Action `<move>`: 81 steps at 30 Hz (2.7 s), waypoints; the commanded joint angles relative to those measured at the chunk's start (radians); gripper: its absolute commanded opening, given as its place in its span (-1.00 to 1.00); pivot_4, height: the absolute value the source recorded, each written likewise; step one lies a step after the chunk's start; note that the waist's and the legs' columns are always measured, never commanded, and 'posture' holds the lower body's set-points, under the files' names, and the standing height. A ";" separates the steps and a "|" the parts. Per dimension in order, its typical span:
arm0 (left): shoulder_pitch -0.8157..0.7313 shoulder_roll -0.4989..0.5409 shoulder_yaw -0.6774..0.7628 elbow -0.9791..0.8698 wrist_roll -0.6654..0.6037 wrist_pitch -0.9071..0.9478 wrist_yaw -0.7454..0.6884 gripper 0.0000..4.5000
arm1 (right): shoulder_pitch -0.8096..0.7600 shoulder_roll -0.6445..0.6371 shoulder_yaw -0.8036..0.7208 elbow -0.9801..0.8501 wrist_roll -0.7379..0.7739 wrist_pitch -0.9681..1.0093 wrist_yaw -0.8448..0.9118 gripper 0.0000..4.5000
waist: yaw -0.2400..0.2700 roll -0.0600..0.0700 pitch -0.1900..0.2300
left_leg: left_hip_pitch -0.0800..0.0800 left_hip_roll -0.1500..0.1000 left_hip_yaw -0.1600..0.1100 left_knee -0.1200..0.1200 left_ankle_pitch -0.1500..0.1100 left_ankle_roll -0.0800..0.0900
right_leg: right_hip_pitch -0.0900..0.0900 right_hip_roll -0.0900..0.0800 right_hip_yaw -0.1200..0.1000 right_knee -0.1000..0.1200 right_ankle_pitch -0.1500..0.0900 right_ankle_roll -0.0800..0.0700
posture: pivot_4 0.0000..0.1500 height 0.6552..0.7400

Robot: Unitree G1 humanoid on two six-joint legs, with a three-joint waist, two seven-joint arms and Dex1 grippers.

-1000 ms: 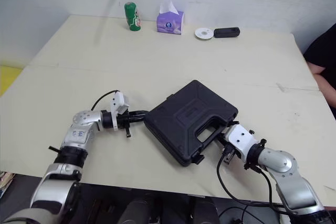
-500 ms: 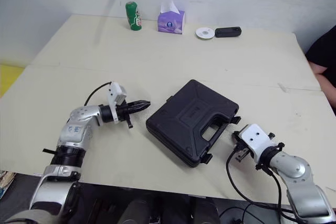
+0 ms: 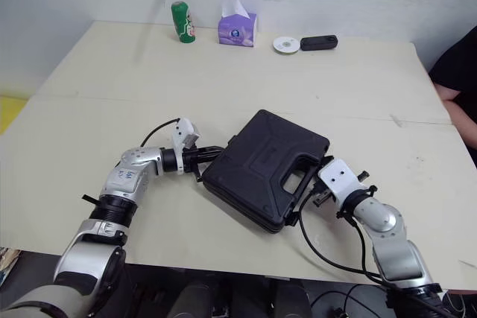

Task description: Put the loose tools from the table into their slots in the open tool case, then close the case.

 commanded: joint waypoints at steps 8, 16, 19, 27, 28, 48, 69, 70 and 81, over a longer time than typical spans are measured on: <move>0.035 0.051 0.018 -0.131 -0.034 0.030 -0.020 -0.99 | -0.016 0.016 0.120 -0.188 0.043 0.037 0.128 -1.00 | -0.017 0.001 0.001 | 0.000 0.001 0.000 0.000 0.000 0.000 | 0.000 0.002 0.000 0.000 0.000 0.000 | 1.00 1.00; 0.054 0.109 0.029 -0.221 -0.049 0.087 -0.055 -0.99 | 0.010 -0.001 0.189 -0.330 0.099 0.197 0.234 -1.00 | -0.015 0.002 0.001 | -0.002 0.002 -0.001 0.000 0.000 0.000 | -0.002 0.002 0.000 0.000 0.000 0.000 | 1.00 1.00; 0.060 0.127 0.037 -0.223 -0.048 0.093 -0.056 -0.99 | 0.018 0.004 0.178 -0.334 0.098 0.210 0.225 -1.00 | -0.015 0.002 0.001 | -0.003 0.001 -0.001 0.000 0.000 -0.001 | -0.002 0.001 0.000 0.000 0.000 0.000 | 1.00 1.00; 0.080 0.184 0.068 -0.165 -0.032 0.049 -0.067 -0.99 | 0.120 -0.054 0.055 -0.331 0.123 0.176 0.235 -1.00 | -0.013 0.002 0.001 | -0.003 0.001 -0.001 0.000 0.000 -0.001 | -0.002 0.002 -0.001 -0.001 0.000 0.000 | 1.00 1.00; 0.086 0.202 0.087 -0.150 -0.041 0.029 -0.079 -0.99 | 0.152 -0.071 0.014 -0.327 0.144 0.146 0.254 -1.00 | -0.012 0.002 0.001 | -0.003 0.001 -0.001 0.000 0.000 -0.001 | -0.002 0.002 -0.001 -0.001 0.000 0.000 | 1.00 1.00; -0.050 0.068 0.004 -0.538 -0.256 0.206 -0.061 -0.99 | 0.282 -0.048 -0.339 -0.106 0.326 -0.131 0.272 -1.00 | 0.012 0.002 0.001 | -0.003 0.000 -0.002 0.001 0.001 0.000 | 0.000 0.003 0.000 -0.001 0.000 0.001 | 1.00 1.00; -0.352 -0.284 -0.294 0.049 0.080 0.060 0.088 -0.99 | 0.107 0.007 -0.229 -0.060 0.301 -0.070 0.151 -1.00 | 0.014 0.003 0.002 | -0.007 0.002 -0.002 0.002 0.004 0.001 | -0.002 0.009 0.000 -0.003 0.001 0.001 | 1.00 1.00; -0.352 -0.291 -0.296 0.075 0.097 0.049 0.101 -0.99 | 0.107 0.008 -0.226 -0.060 0.300 -0.071 0.148 -1.00 | 0.014 0.003 0.002 | -0.007 0.002 -0.002 0.003 0.004 0.001 | -0.002 0.009 0.000 -0.003 0.001 0.001 | 1.00 1.00; -0.255 -0.329 -0.381 0.188 0.211 0.102 0.107 -0.99 | 0.083 0.031 -0.180 -0.060 0.285 -0.064 0.112 -1.00 | 0.015 0.003 -0.005 | -0.004 0.002 -0.004 0.003 0.003 0.001 | 0.002 0.005 0.000 -0.003 0.001 0.001 | 1.00 1.00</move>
